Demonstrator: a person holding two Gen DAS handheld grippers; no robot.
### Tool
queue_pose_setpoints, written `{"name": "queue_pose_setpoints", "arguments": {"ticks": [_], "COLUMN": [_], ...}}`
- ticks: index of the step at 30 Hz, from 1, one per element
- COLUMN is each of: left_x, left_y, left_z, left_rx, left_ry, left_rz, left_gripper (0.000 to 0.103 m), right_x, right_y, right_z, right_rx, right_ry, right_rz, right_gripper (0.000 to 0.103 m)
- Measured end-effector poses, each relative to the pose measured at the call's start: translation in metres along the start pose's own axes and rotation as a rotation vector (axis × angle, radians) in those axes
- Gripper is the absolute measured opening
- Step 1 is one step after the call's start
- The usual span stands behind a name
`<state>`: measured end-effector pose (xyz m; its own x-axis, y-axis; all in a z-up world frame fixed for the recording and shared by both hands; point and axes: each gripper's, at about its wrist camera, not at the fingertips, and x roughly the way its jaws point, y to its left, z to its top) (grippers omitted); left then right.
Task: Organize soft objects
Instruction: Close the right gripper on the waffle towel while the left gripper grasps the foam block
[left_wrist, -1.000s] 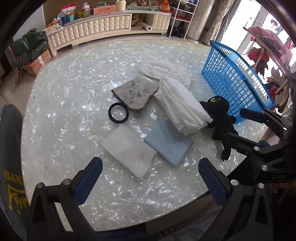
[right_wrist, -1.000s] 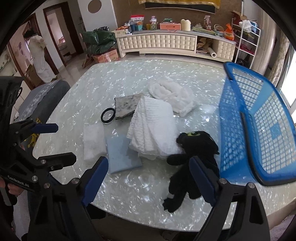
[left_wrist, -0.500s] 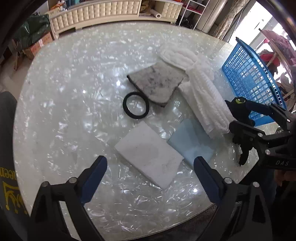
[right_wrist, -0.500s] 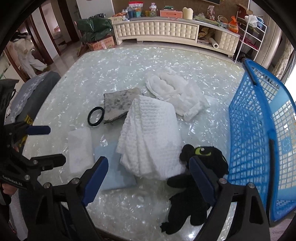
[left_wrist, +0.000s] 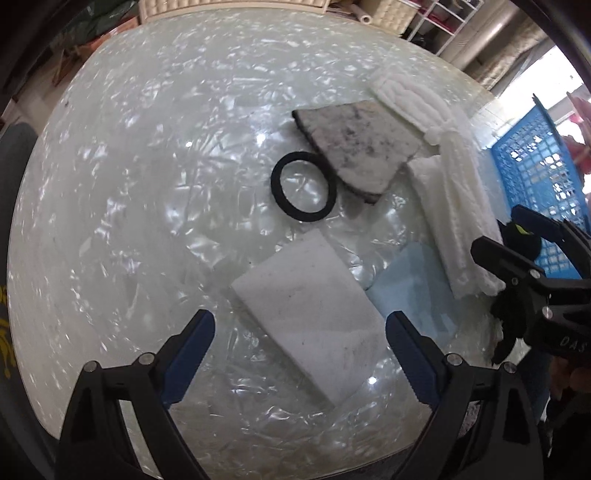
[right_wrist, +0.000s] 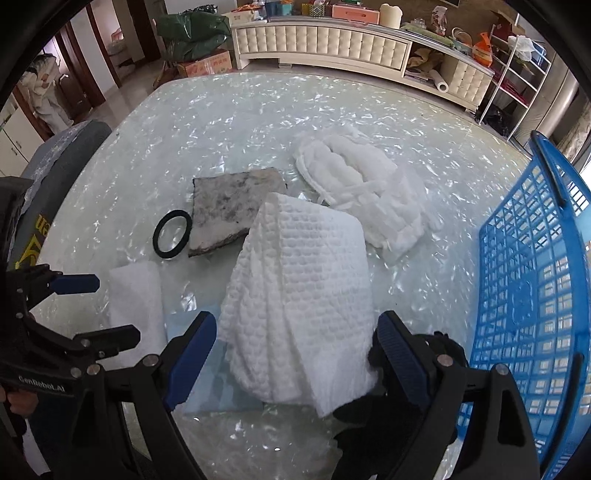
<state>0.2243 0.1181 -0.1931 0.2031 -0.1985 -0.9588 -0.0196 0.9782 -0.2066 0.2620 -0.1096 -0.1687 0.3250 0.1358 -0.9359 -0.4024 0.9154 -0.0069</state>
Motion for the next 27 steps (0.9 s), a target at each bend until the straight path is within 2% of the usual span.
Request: {"name": "queue_pose_setpoints", "arguments": {"ticks": [7,16,19,25,27], "left_x": [0.019,0.031,0.031,0.026,0.023], "left_y": [-0.008,-0.022,-0.023,-0.018,-0.016], "left_z": [0.003,0.008,0.012,0.013,0.010], "left_rx": [-0.070,-0.087,-0.114,-0.110,-0.106], "left_ry": [0.027,0.044,0.056,0.051,0.044], "left_rz": [0.050,0.109,0.084,0.088,0.079], "left_gripper": [0.093,0.092,0.082,0.063,0.055], "right_x": [0.015,0.041,0.048,0.047,0.045], "right_y": [-0.001,-0.001,-0.005,-0.004,-0.005], "right_z": [0.005,0.011,0.010,0.010,0.008], "right_rx": [-0.001,-0.003,0.016,-0.003,-0.001], "right_ry": [0.028,0.082,0.101,0.095,0.088], "right_rz": [-0.019,-0.040,-0.012,0.004,0.014], "right_gripper": [0.089,0.087,0.079,0.064,0.051]}}
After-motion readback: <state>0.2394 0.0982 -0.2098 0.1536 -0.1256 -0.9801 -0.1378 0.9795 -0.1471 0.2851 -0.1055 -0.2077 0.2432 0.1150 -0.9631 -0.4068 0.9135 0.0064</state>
